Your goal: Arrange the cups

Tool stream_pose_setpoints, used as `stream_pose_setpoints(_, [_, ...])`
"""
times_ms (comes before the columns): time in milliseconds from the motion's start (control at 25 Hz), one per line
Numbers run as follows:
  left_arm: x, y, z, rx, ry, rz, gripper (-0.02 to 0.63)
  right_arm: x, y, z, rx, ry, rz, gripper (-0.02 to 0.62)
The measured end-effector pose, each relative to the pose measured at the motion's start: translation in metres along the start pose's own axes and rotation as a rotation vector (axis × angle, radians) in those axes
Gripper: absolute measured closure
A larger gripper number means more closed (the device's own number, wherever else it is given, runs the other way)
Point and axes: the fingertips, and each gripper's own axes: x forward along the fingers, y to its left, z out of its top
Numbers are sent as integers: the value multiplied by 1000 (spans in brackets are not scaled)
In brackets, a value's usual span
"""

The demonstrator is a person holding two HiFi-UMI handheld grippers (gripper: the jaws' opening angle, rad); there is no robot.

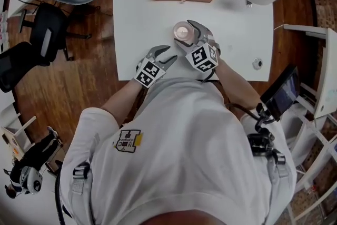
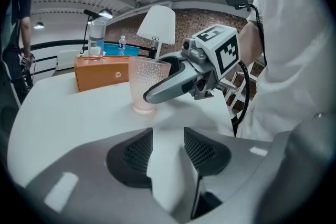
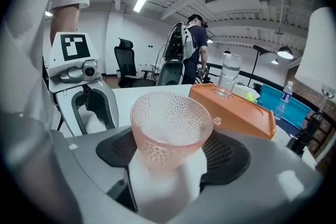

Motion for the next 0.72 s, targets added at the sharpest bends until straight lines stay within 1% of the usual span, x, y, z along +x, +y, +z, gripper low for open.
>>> stream_pose_setpoints(200, [-2, -2, 0, 19, -7, -18, 419, -9, -23, 19, 8, -22, -42, 219])
stream_pose_setpoints(320, [-3, -3, 0, 27, -15, -27, 419, -16, -43, 33, 13, -39, -63, 219])
stream_pose_setpoints(600, [-2, -1, 3, 24, -36, -15, 419, -24, -119, 78, 21, -100, -154, 219])
stream_pose_setpoints(720, [-1, -1, 4, 16, -46, -3, 419, -27, -149, 96, 9, -123, -198, 219])
